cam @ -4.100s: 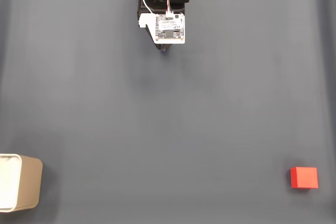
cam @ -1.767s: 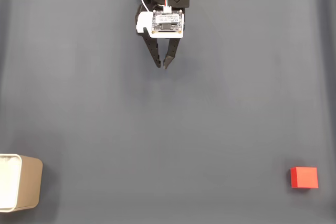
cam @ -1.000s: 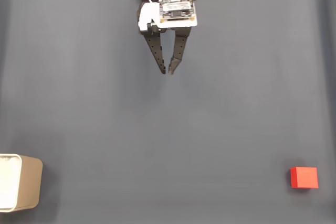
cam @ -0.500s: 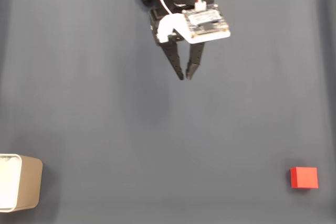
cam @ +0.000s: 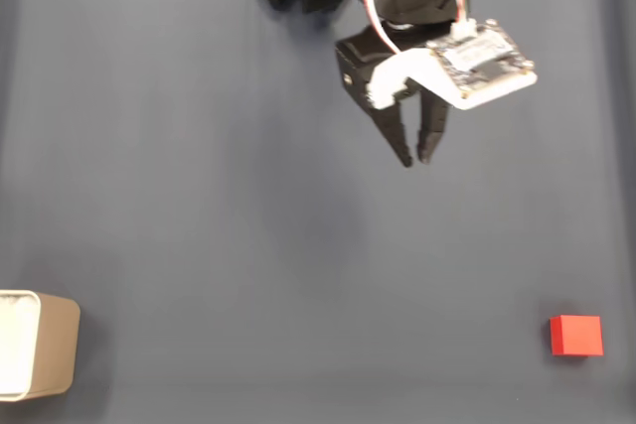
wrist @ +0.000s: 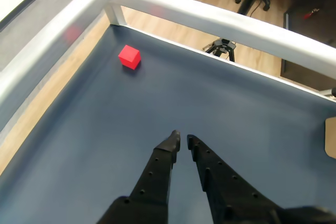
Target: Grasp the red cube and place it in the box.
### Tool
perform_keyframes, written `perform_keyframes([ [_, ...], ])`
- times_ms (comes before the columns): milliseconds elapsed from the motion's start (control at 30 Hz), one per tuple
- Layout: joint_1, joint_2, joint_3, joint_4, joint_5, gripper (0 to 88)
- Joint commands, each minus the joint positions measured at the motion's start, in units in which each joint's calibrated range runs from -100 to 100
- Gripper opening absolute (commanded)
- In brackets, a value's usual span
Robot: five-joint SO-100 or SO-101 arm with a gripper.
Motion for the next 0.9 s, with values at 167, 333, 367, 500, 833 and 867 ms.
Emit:
perform_keyframes([
  [167,-3.0,8.7,-11.6,0.3,0.9,3.9],
  [333,-4.1,14.2,-17.1,0.3,0.9,5.1],
  [367,-4.3,15.4,-18.2,0.3,0.9,5.8],
  [500,-4.9,20.3,-23.1,-1.2,0.9,9.2],
  [833,-5.1,30.8,-31.4,-5.0,1.8,18.0],
  [867,-5.1,31.6,-31.9,-5.3,1.8,18.7],
])
